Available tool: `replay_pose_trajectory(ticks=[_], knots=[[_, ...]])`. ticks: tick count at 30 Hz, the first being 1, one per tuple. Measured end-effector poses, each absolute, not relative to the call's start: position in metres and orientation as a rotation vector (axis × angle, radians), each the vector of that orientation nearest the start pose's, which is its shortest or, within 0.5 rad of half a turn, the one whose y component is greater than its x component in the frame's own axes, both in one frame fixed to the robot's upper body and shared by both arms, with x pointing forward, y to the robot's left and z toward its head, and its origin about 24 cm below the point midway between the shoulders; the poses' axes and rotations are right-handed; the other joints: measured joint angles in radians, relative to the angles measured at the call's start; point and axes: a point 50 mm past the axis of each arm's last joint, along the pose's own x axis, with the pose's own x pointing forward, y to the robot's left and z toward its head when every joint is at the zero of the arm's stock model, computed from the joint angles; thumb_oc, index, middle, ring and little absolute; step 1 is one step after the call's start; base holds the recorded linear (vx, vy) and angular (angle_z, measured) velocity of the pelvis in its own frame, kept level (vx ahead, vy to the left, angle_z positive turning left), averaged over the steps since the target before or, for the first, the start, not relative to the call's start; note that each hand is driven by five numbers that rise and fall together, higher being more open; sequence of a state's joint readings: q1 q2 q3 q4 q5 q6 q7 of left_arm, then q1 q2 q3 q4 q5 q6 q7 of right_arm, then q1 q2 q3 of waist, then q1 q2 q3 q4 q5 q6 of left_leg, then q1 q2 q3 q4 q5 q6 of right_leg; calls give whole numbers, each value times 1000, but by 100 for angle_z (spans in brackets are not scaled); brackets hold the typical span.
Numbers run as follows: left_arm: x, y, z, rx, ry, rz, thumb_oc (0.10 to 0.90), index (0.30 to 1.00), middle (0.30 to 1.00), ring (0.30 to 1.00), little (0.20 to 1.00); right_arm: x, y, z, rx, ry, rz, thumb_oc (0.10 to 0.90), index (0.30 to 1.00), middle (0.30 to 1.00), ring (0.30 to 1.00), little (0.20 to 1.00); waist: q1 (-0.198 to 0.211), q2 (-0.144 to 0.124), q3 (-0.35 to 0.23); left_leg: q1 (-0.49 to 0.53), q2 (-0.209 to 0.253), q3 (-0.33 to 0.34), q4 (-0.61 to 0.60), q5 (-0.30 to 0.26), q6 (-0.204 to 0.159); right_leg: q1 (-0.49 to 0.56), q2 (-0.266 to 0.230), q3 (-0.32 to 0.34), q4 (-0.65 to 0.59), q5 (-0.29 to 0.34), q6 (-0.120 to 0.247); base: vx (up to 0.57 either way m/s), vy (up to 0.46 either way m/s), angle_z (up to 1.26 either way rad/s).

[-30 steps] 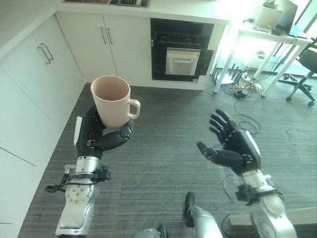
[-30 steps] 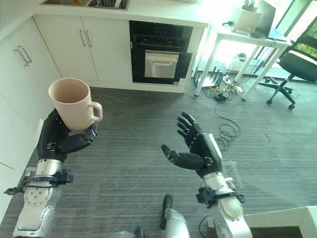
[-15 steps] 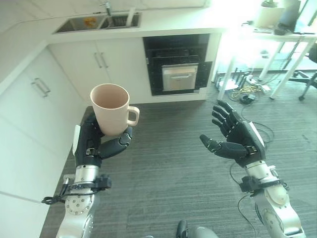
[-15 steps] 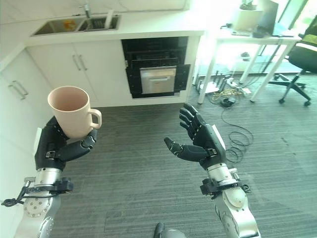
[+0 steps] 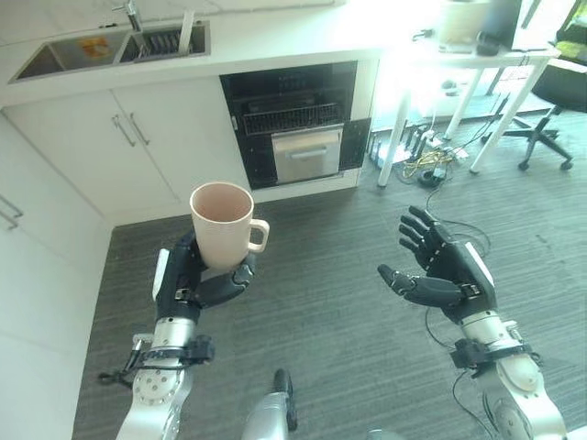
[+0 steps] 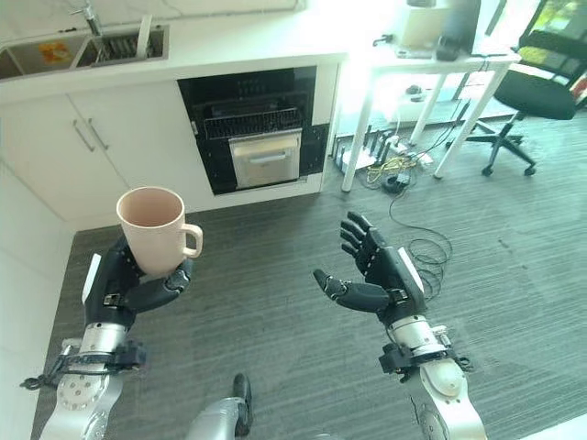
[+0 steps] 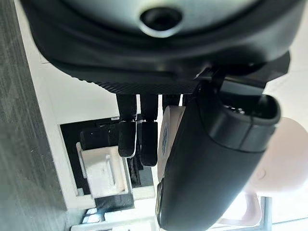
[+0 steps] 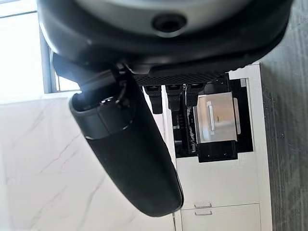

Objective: Place the dishes in the dishwasher.

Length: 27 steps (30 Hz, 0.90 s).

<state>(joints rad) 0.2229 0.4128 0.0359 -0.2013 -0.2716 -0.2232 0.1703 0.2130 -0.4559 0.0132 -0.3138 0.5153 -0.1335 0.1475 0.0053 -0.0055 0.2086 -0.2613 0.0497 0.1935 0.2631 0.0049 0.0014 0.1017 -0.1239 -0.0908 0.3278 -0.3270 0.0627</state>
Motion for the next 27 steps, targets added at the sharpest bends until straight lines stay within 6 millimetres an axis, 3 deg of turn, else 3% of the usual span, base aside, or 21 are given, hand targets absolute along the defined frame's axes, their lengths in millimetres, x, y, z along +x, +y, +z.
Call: replay_pose_trajectory(ticks=[1,2,4,7,9,10,11,12,13,14,15,16,18,20,24,25,27], knots=[[213,239,93,134,-276,190,400,300,300,300,300,207,-200,100,78,-237,257,800,900,900,900,900,-7,-17,0,7,-46,6,14,2,76,28,-33,-1,-33,-4,13,400,286,-13],[224,233,105,118,-332,177,400,300,300,300,300,211,-195,104,92,-253,264,800,900,900,900,900,4,-25,-1,0,-70,10,49,-35,95,62,-49,-32,-62,22,44,488,353,17],[234,225,117,111,-389,136,400,300,300,300,300,221,-183,113,151,-306,288,800,900,900,900,900,32,-26,-2,10,-91,4,67,-74,119,62,-69,-67,-32,60,55,334,255,26],[233,225,115,117,-379,114,400,300,300,300,300,224,-177,114,179,-317,281,800,900,900,900,900,30,-25,-4,42,-106,-24,59,-97,137,70,-75,-89,27,126,103,203,193,32],[231,226,113,122,-365,110,400,300,300,300,300,223,-177,112,188,-308,268,800,900,900,900,900,22,-17,-7,60,-103,-46,61,-106,149,4,-76,-73,186,198,156,101,163,24],[231,226,111,123,-358,114,400,300,300,300,300,222,-176,111,200,-303,261,800,900,900,900,900,21,-17,-6,72,-105,-51,53,-109,158,-115,-82,-34,383,207,156,159,82,5],[229,227,108,123,-340,118,400,300,300,300,300,221,-175,109,206,-292,265,800,900,900,900,900,16,-9,-4,94,-107,-45,17,-99,146,-228,-82,-44,460,167,105,209,-20,-2],[230,227,108,127,-335,112,400,300,300,300,300,220,-175,107,205,-283,264,800,900,900,900,900,14,-1,-3,113,-110,-45,-12,-96,138,-273,-80,-84,408,149,74,227,-86,-4],[230,227,108,128,-332,113,400,300,300,300,300,218,-177,103,200,-265,262,800,900,900,900,900,11,11,-4,141,-111,-45,-50,-97,123,-289,-59,-154,217,162,28,282,-301,29],[232,230,110,137,-340,120,400,300,300,300,300,214,-178,97,203,-241,254,800,900,900,900,900,-11,-21,-4,117,-95,-12,71,-177,84,-277,-76,-156,-42,224,7,248,-322,48],[234,231,114,149,-358,117,400,300,300,300,300,213,-182,99,187,-256,257,800,900,900,900,900,-27,-24,2,92,-93,-38,165,-245,127,-316,-138,-107,-38,242,51,377,-490,41],[233,231,107,118,-327,151,400,300,300,300,300,213,-181,97,180,-240,270,800,900,900,900,900,-28,-36,4,96,-115,-21,200,-265,111,-389,-220,-50,-17,278,53,283,-329,8],[231,231,102,125,-303,150,400,300,300,300,300,215,-176,98,193,-245,283,800,900,900,900,900,-28,-27,14,121,-114,-24,175,-264,116,-447,-239,-35,-23,336,81,311,-325,-10],[230,231,92,126,-257,150,400,300,300,300,300,217,-168,98,200,-246,319,800,900,900,900,900,-27,-29,18,193,-107,-27,136,-265,113,-438,-246,-43,-40,368,74,321,-380,6],[229,230,96,123,-272,153,400,300,300,300,300,221,-168,105,183,-273,341,800,900,900,900,900,-17,-38,14,270,-81,-70,83,-279,61,-354,-161,-35,-29,369,64,297,-435,22],[228,231,100,127,-291,152,400,300,300,300,300,223,-167,108,176,-282,345,800,900,900,900,900,-3,-53,7,285,-70,-72,70,-280,33,-327,-139,-68,-47,371,61,294,-399,3],[225,231,109,127,-326,164,400,300,300,300,300,235,-171,117,127,-304,357,800,900,900,900,900,-2,-38,-2,323,22,-77,43,-290,-40,-310,-47,-113,-1,309,-5,371,-499,-22]])
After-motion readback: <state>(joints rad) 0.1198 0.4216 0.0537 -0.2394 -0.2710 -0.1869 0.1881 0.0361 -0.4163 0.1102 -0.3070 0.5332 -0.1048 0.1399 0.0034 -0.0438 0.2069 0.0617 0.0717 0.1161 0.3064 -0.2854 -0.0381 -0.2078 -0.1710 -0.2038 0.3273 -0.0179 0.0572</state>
